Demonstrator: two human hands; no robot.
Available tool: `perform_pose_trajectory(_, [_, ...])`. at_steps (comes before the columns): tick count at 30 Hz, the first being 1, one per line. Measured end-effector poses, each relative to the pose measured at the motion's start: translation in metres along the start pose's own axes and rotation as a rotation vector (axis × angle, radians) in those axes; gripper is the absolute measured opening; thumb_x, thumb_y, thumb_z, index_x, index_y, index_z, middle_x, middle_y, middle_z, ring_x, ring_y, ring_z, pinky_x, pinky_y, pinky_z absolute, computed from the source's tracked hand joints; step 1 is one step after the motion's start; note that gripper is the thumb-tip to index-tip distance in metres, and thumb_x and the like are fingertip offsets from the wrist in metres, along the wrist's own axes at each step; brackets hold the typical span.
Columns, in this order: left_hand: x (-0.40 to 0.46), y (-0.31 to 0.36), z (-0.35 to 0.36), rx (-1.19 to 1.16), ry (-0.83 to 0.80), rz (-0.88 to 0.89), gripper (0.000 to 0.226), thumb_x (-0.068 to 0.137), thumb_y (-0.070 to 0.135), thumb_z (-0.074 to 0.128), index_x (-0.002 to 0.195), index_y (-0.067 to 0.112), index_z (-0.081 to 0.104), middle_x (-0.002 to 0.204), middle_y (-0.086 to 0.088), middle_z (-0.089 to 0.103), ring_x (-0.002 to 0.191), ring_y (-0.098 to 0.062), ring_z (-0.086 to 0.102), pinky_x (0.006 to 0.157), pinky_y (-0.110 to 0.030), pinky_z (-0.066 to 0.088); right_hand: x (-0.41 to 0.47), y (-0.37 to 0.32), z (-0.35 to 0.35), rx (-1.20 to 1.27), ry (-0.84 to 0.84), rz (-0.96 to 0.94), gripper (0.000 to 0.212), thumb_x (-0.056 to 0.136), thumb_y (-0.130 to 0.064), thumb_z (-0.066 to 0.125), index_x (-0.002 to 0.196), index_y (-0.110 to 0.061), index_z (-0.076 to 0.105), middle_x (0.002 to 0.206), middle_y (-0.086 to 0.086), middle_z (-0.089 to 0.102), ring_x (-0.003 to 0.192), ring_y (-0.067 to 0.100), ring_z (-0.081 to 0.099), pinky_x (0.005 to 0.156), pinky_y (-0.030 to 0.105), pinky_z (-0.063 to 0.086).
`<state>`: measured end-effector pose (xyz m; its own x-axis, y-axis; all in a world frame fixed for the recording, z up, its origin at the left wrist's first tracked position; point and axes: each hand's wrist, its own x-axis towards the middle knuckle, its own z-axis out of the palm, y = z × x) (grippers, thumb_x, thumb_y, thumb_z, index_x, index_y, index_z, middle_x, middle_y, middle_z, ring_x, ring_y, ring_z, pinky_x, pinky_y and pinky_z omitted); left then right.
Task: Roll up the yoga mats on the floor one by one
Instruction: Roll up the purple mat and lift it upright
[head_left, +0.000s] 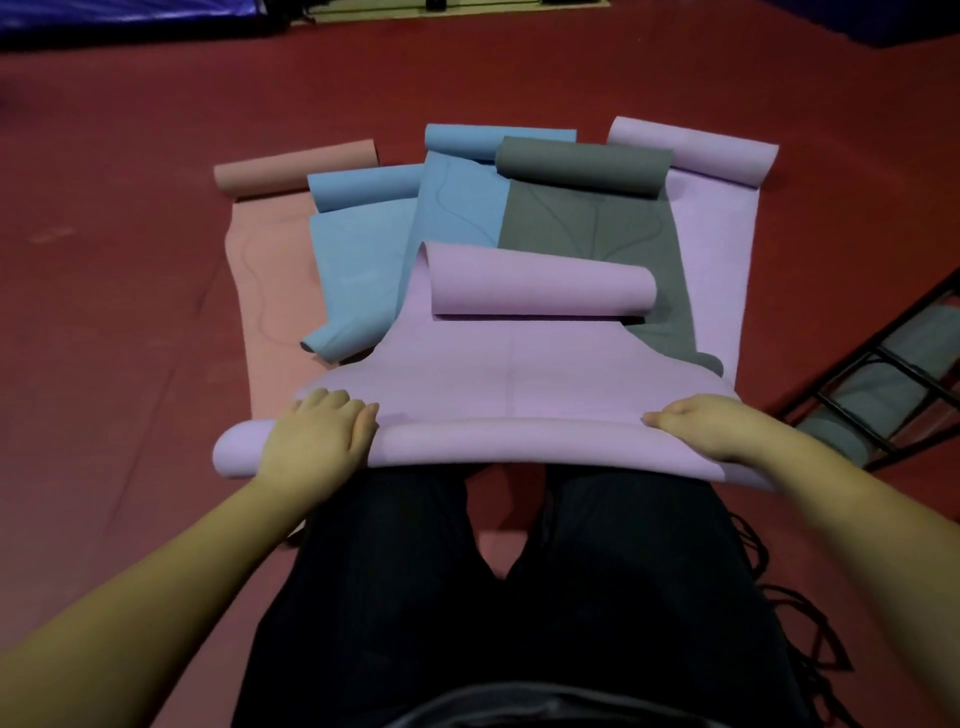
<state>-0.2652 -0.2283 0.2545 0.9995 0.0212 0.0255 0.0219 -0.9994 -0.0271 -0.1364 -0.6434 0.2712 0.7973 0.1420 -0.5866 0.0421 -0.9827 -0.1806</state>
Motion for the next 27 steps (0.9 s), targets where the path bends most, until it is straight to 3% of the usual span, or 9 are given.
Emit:
perform_pose_trajectory(5, [-0.007,0.002,-0.009,-0.014,-0.006,-0.152,0.05,0.091,0.037,0.027,0.067,0.012,0.064,0.067,-0.008,0.055,0.067,-0.034,0.053,0.061,-0.036,0.029,0.004,-0.001,0.001,0.024,0.003,-0.003,0.052,0.099,-0.056,0.039,0.13,-0.022,0.063,0.146,0.004,0.05,0.13,0.025,0.045,0.103,0.029,0.032])
perform_pose_trajectory(8, [-0.002,0.004,-0.017,-0.039,-0.088,-0.155,0.061,0.097,0.042,0.015,0.084,0.01,0.065,0.081,-0.011,0.063,0.069,-0.03,0.049,0.062,-0.034,0.029,0.002,0.0,-0.001,0.023,-0.001,-0.001,0.053,0.099,-0.057,0.04,0.133,-0.021,0.061,0.148,0.004,0.048,0.132,0.025,0.044,0.105,0.029,0.031])
perform_pose_trajectory(11, [0.019,0.006,-0.036,-0.152,-0.301,-0.275,0.05,0.105,0.039,0.022,0.075,0.014,0.053,0.091,-0.012,0.06,0.081,-0.029,0.049,0.072,-0.034,0.035,-0.001,0.003,-0.008,0.006,-0.024,0.025,0.057,0.097,-0.061,0.04,0.134,-0.021,0.06,0.148,0.004,0.048,0.131,0.026,0.045,0.106,0.03,0.033])
perform_pose_trajectory(13, [0.033,0.01,-0.048,-0.191,-0.435,-0.252,0.046,0.107,0.035,0.024,0.073,0.015,0.049,0.101,-0.016,0.059,0.09,-0.03,0.05,0.078,-0.033,0.036,-0.001,0.005,-0.011,-0.012,-0.048,0.051,0.06,0.096,-0.065,0.039,0.134,-0.023,0.06,0.147,0.003,0.049,0.129,0.025,0.047,0.105,0.032,0.035])
perform_pose_trajectory(15, [0.044,0.006,-0.046,-0.171,-0.553,-0.219,0.039,0.108,0.029,0.025,0.089,0.015,0.056,0.123,-0.02,0.058,0.102,-0.03,0.051,0.089,-0.033,0.039,0.004,0.006,-0.011,-0.038,-0.072,0.039,0.059,0.096,-0.065,0.037,0.131,-0.024,0.062,0.146,0.003,0.05,0.126,0.024,0.047,0.106,0.032,0.035])
perform_pose_trajectory(17, [0.052,0.003,-0.038,-0.185,-0.646,-0.246,0.04,0.107,0.028,0.026,0.119,0.007,0.057,0.136,-0.019,0.052,0.108,-0.03,0.049,0.096,-0.033,0.038,0.01,0.007,-0.008,-0.046,-0.062,0.025,0.056,0.096,-0.064,0.038,0.125,-0.023,0.063,0.142,0.004,0.052,0.124,0.025,0.048,0.104,0.032,0.036])
perform_pose_trajectory(22, [0.059,0.014,-0.031,-0.006,-0.676,-0.232,0.042,0.109,0.029,0.025,0.139,0.011,0.048,0.141,-0.014,0.049,0.125,-0.029,0.048,0.102,-0.035,0.037,0.017,0.008,0.004,-0.028,0.108,-0.033,0.046,0.095,-0.059,0.047,0.076,-0.02,0.061,0.099,0.002,0.061,0.092,0.023,0.053,0.075,0.033,0.038])
perform_pose_trajectory(25, [0.059,0.014,-0.022,0.128,-0.652,-0.194,0.039,0.108,0.028,0.033,0.142,0.017,0.046,0.135,-0.012,0.054,0.123,-0.029,0.051,0.103,-0.039,0.042,0.02,0.005,0.007,-0.005,0.142,-0.033,0.049,0.094,-0.059,0.049,0.067,-0.02,0.057,0.08,-0.001,0.056,0.082,0.022,0.052,0.067,0.034,0.035])
perform_pose_trajectory(27, [0.06,0.007,-0.014,0.093,-0.601,-0.18,0.042,0.105,0.026,0.04,0.147,0.023,0.04,0.13,-0.01,0.055,0.118,-0.029,0.053,0.093,-0.036,0.045,0.021,0.003,0.007,-0.006,0.162,0.0,0.049,0.093,-0.062,0.048,0.068,-0.021,0.057,0.073,-0.003,0.055,0.08,0.022,0.052,0.065,0.033,0.036])
